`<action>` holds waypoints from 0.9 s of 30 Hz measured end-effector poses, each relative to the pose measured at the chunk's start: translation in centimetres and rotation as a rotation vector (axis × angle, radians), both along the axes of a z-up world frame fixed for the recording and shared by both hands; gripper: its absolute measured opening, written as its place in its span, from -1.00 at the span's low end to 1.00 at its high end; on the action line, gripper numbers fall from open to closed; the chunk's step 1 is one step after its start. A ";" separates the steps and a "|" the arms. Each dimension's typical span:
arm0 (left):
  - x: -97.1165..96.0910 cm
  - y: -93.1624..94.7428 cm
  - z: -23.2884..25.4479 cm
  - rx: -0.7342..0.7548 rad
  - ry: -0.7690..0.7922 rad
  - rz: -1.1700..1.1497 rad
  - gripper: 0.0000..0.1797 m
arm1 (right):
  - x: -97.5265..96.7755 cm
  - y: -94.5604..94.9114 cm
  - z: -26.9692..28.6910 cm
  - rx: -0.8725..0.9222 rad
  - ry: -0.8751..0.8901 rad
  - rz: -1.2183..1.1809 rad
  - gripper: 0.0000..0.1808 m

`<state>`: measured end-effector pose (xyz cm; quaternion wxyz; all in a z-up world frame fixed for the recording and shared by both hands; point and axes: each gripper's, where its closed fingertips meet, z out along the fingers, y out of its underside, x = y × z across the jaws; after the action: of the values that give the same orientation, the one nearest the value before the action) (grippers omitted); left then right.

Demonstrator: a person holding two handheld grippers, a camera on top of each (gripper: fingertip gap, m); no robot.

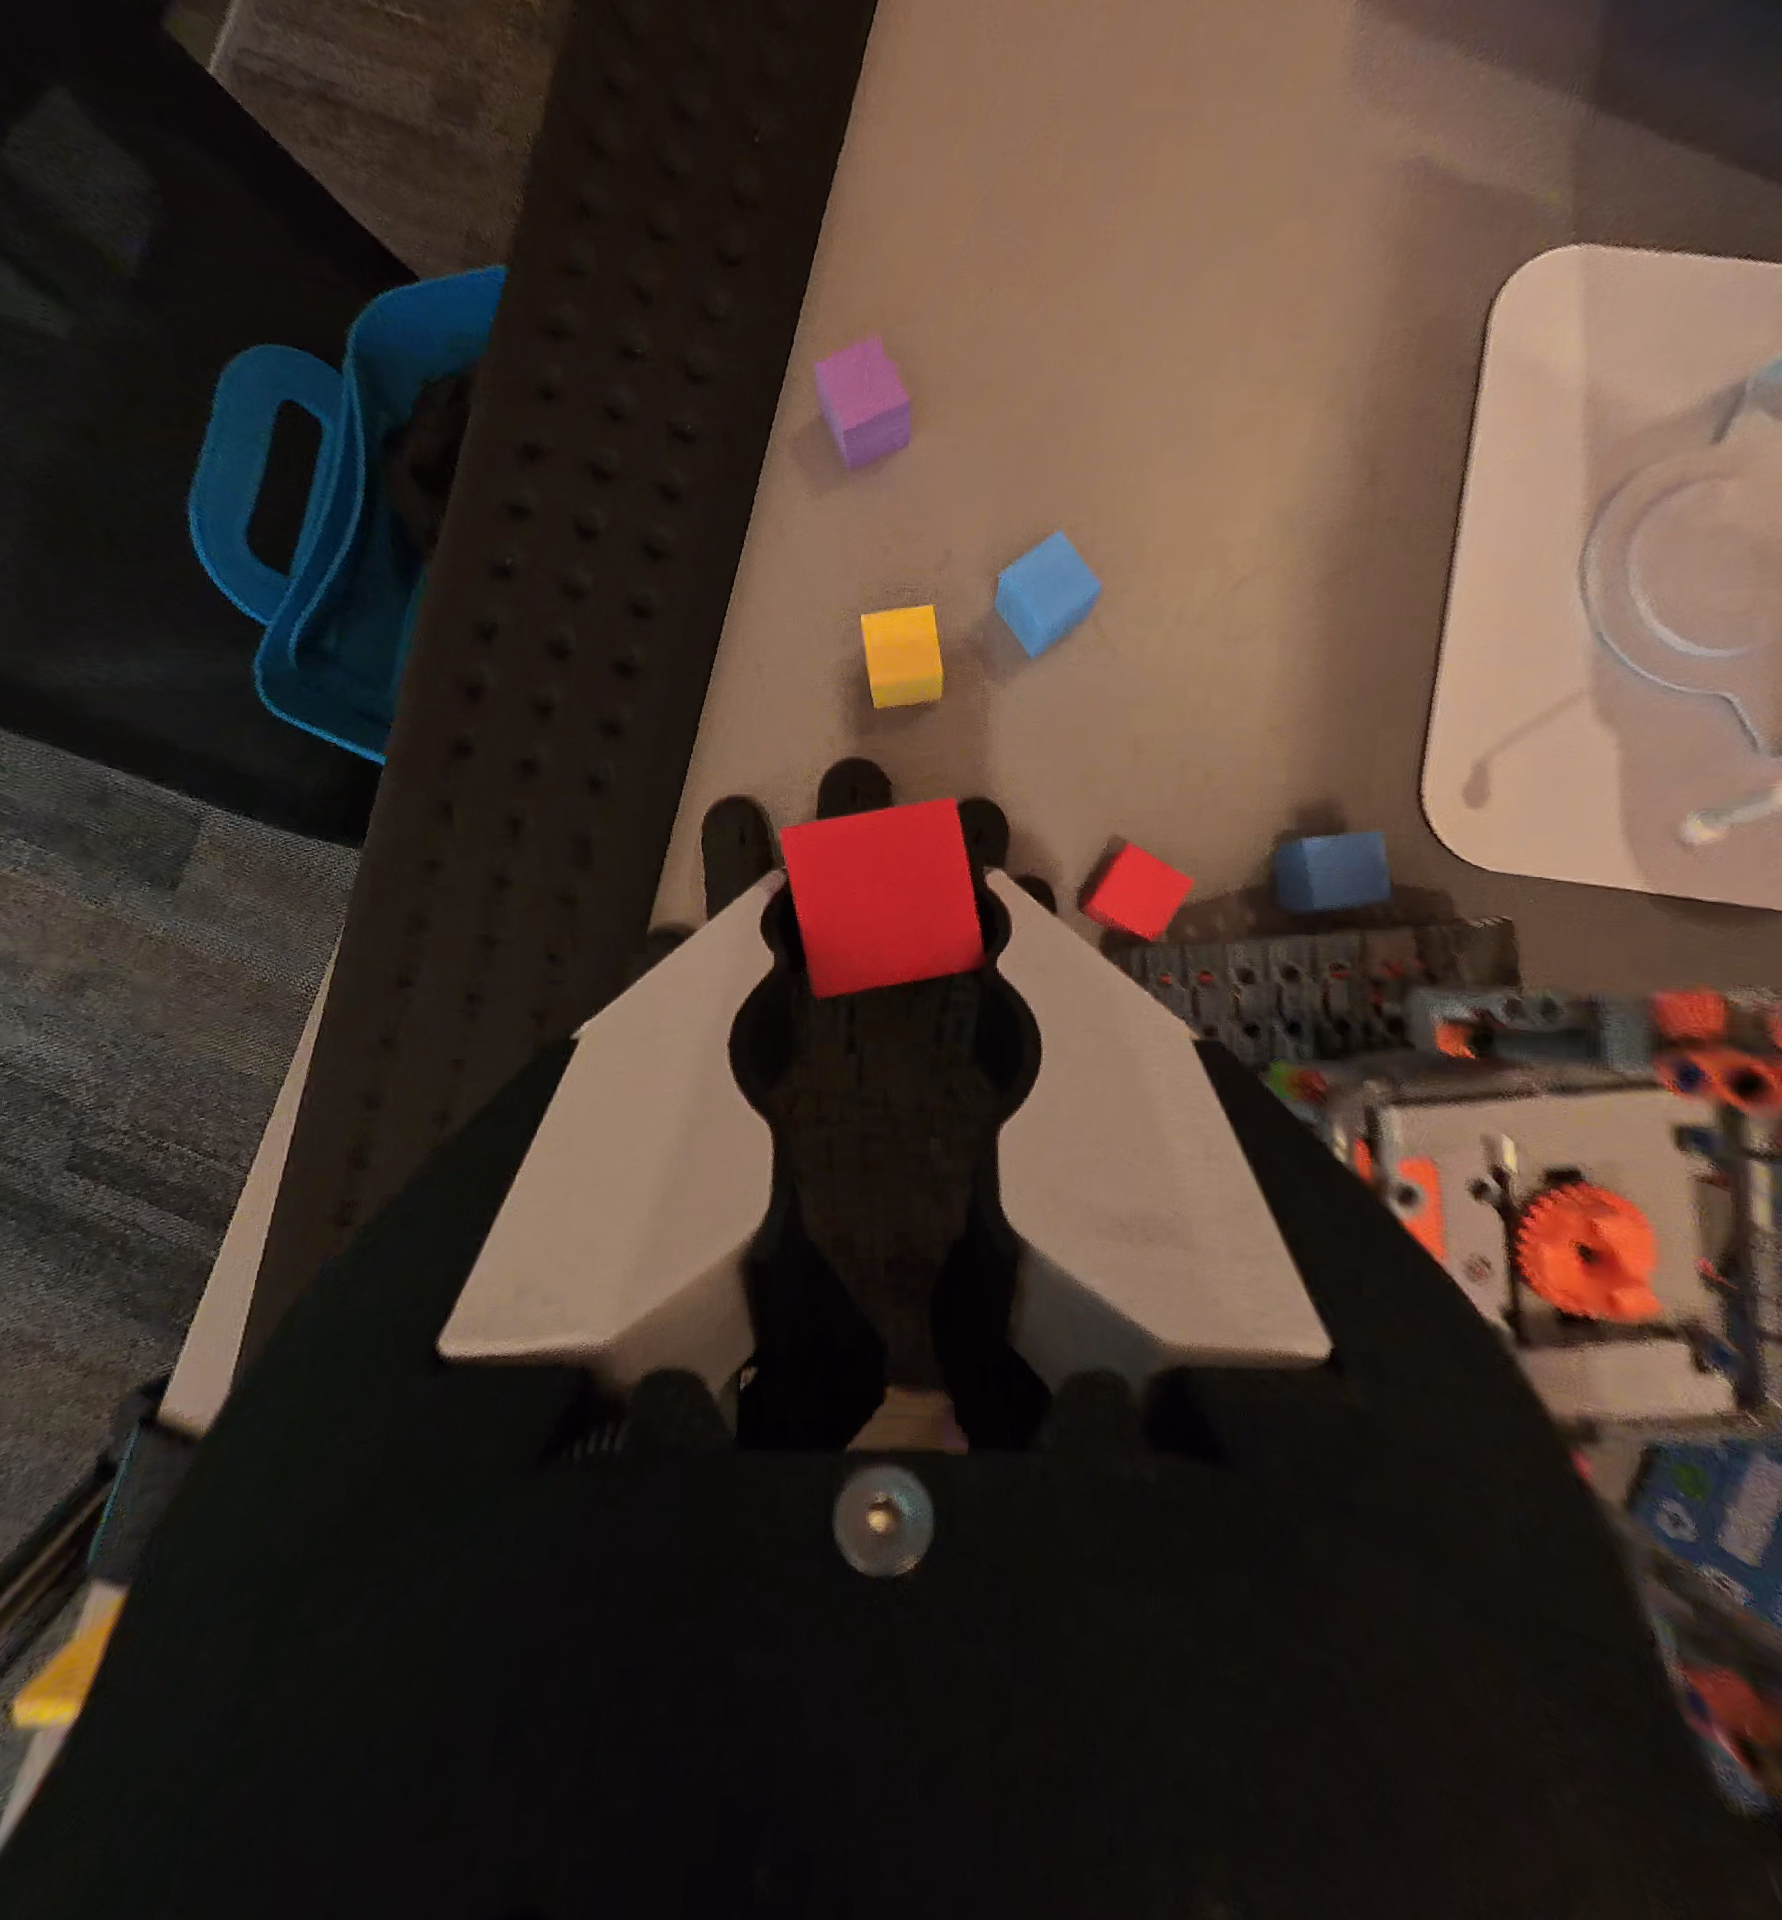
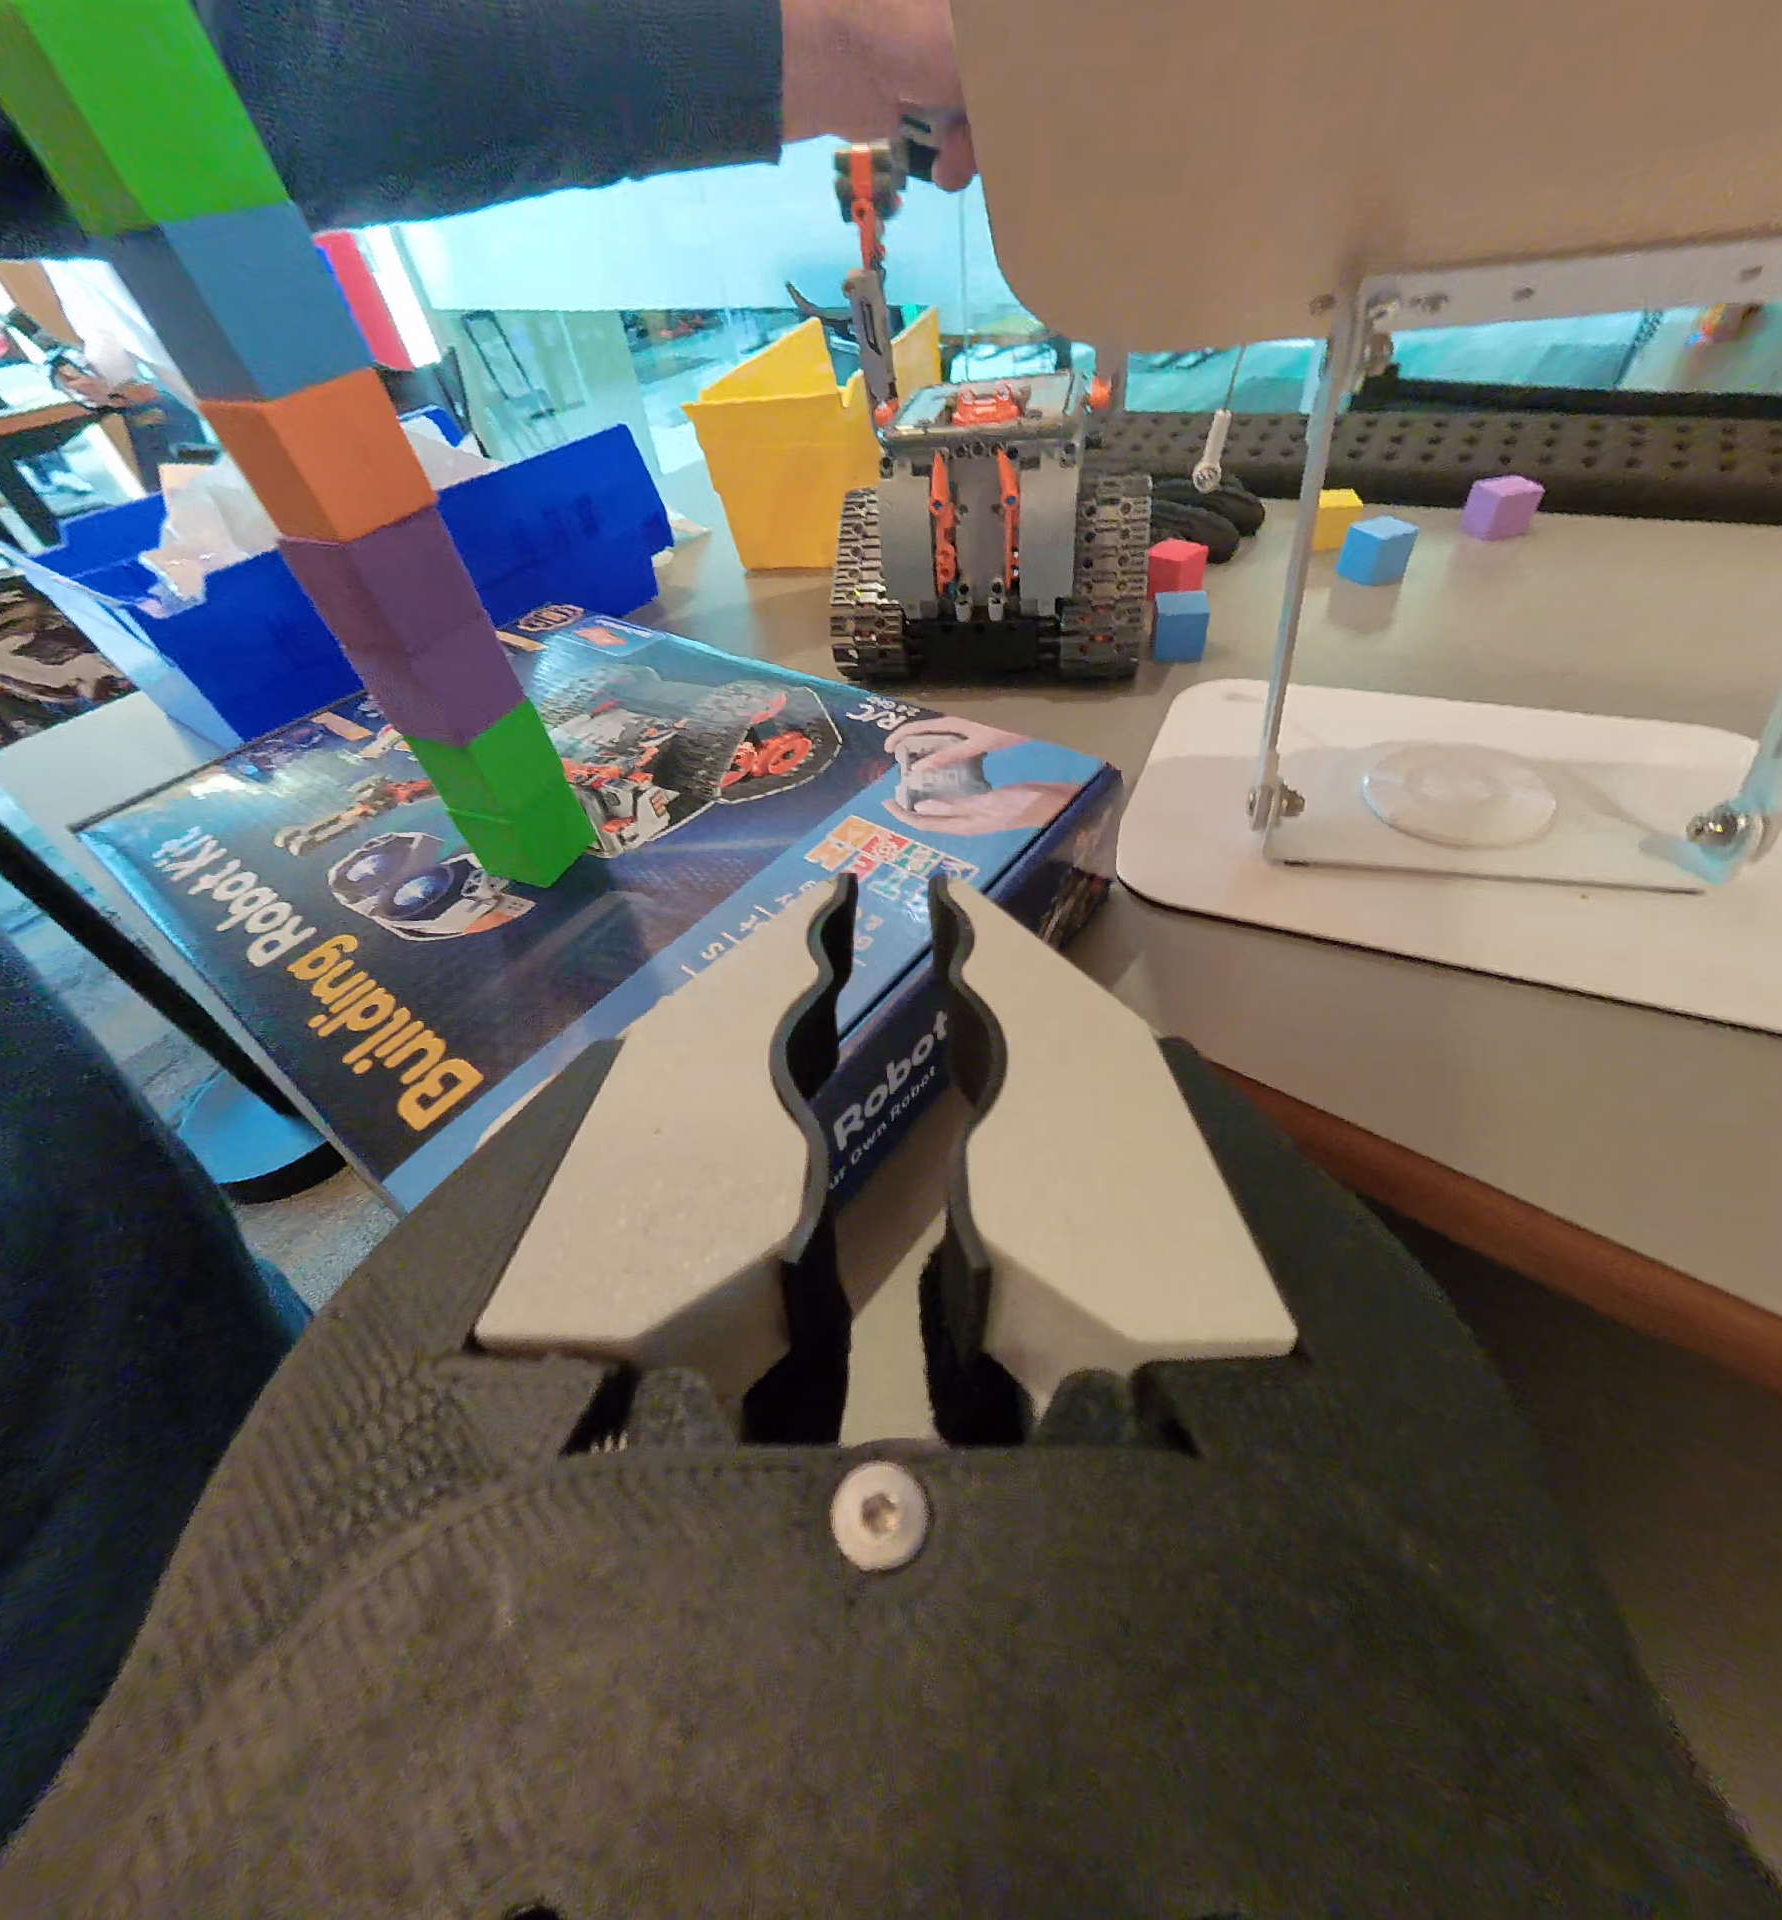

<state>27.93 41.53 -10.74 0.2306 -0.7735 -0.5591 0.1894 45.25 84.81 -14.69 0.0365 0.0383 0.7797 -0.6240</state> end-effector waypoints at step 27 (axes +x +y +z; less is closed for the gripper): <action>38.5 29.3 7.2 -0.197 0.191 -0.083 -0.68 | 17.8 2.8 10.4 -0.191 0.052 0.641 -0.74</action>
<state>66.40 70.88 -3.58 0.2135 -0.7933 -0.4806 0.3066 63.05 87.58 -4.32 0.2143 -0.2284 0.6908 -0.6517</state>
